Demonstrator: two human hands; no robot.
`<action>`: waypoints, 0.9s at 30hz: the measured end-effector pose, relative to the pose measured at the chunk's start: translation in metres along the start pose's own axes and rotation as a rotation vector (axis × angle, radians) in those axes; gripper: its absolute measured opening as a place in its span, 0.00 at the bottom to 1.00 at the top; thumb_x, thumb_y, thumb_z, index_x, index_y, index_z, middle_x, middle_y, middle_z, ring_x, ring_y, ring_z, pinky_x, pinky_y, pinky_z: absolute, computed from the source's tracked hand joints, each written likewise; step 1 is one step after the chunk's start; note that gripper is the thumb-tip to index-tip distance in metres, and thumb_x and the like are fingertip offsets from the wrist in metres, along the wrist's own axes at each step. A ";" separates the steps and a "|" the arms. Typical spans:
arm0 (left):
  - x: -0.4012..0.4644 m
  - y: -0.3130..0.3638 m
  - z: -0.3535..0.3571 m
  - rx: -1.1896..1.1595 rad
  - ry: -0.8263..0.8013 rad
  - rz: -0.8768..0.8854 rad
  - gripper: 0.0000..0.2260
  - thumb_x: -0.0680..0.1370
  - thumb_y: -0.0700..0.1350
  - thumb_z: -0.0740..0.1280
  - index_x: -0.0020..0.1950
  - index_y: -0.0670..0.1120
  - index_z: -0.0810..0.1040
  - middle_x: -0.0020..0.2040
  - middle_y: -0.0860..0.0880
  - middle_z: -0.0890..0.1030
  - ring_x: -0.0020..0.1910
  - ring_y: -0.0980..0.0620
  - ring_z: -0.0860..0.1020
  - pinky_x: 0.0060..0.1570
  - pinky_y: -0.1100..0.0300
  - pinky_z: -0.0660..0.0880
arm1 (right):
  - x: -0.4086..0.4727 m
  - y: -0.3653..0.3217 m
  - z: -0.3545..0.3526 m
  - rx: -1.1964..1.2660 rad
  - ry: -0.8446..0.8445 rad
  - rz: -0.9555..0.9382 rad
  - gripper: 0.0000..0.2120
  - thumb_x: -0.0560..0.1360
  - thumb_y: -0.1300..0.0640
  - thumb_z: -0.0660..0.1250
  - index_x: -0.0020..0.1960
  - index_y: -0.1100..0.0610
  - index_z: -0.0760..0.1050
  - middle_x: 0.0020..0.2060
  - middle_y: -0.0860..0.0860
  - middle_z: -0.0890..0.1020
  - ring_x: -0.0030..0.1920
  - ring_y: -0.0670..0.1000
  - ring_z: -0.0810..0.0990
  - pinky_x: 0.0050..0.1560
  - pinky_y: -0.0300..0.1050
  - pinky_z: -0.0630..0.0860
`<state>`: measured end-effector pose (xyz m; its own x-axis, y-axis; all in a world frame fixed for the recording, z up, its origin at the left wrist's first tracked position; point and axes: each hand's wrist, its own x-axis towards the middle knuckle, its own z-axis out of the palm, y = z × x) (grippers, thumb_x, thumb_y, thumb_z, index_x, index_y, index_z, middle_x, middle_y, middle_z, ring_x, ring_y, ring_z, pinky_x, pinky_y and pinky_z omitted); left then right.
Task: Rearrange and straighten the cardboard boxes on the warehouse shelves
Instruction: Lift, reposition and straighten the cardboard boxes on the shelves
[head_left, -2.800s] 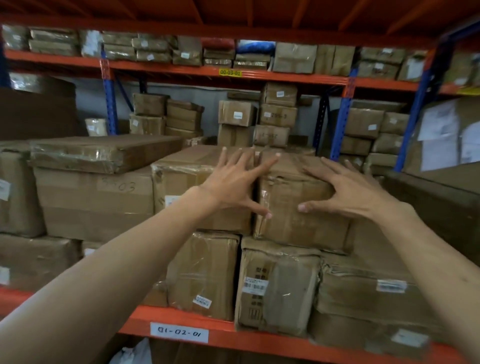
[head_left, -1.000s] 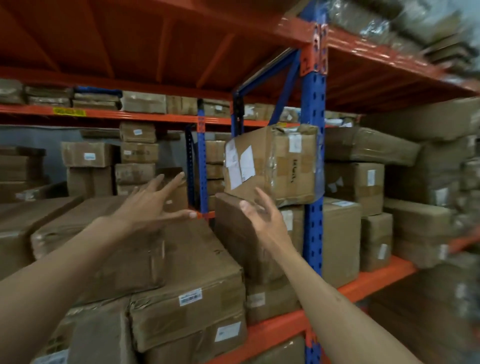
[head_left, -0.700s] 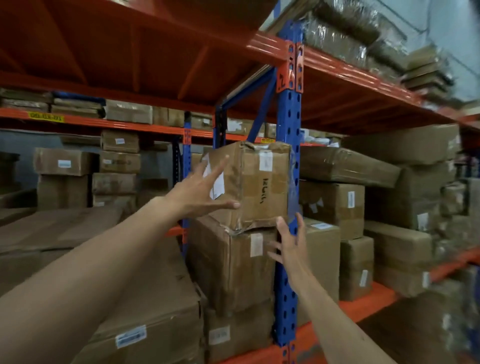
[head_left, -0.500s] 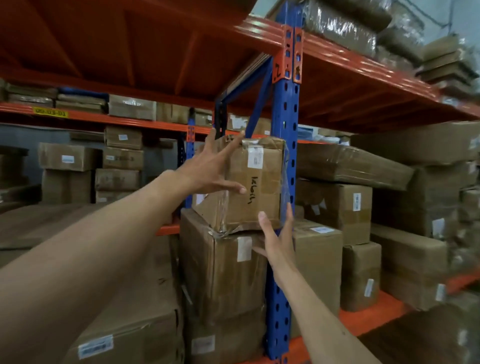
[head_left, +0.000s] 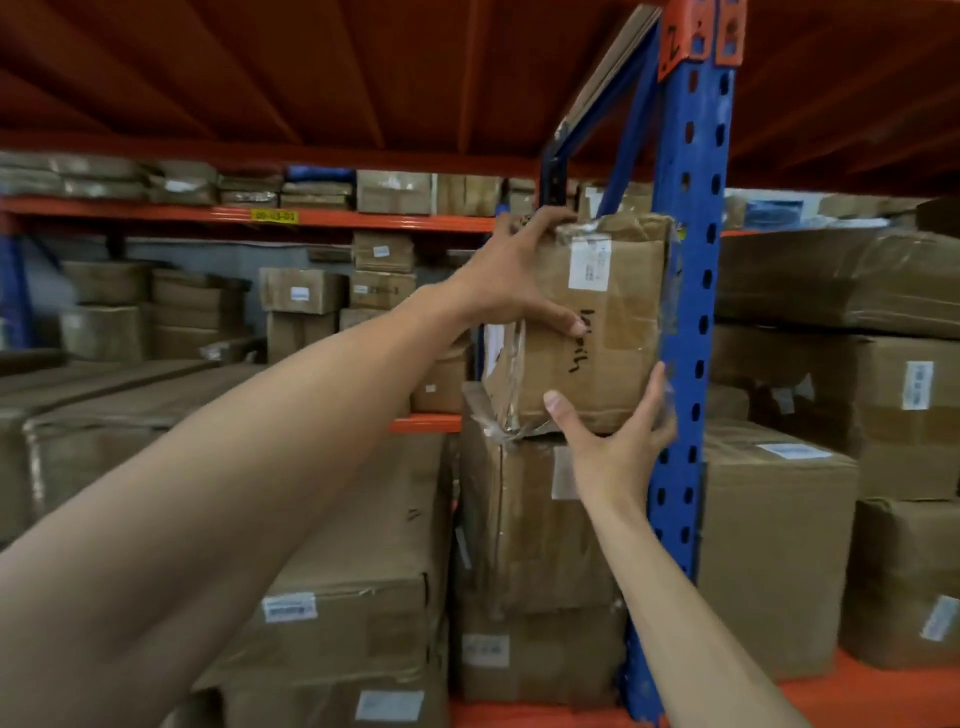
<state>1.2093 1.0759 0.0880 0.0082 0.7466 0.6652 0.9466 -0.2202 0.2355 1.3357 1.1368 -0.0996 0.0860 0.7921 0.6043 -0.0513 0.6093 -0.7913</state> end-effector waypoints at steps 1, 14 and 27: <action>-0.005 0.000 -0.002 -0.008 0.013 -0.001 0.55 0.55 0.64 0.84 0.76 0.64 0.59 0.72 0.46 0.61 0.70 0.40 0.68 0.71 0.46 0.68 | -0.004 0.001 0.002 -0.014 0.017 -0.034 0.57 0.68 0.36 0.79 0.83 0.37 0.44 0.82 0.46 0.45 0.80 0.54 0.55 0.71 0.53 0.67; -0.040 -0.031 -0.048 0.120 0.073 -0.084 0.55 0.53 0.72 0.79 0.74 0.66 0.57 0.70 0.44 0.64 0.68 0.35 0.70 0.68 0.37 0.70 | 0.009 -0.028 -0.004 -0.077 -0.223 -0.101 0.65 0.59 0.31 0.81 0.77 0.23 0.36 0.82 0.56 0.53 0.79 0.61 0.57 0.73 0.66 0.62; -0.100 -0.101 -0.051 0.113 0.238 -0.144 0.46 0.62 0.80 0.67 0.73 0.81 0.44 0.65 0.43 0.62 0.60 0.33 0.73 0.61 0.40 0.74 | 0.031 -0.063 0.017 -0.217 -0.416 -0.363 0.52 0.63 0.41 0.82 0.75 0.20 0.54 0.74 0.49 0.55 0.75 0.60 0.60 0.73 0.63 0.66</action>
<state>1.0961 0.9911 0.0337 -0.1918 0.5938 0.7814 0.9626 -0.0412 0.2676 1.3245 1.1231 -0.0294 -0.3399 0.5087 0.7910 0.1167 0.8574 -0.5012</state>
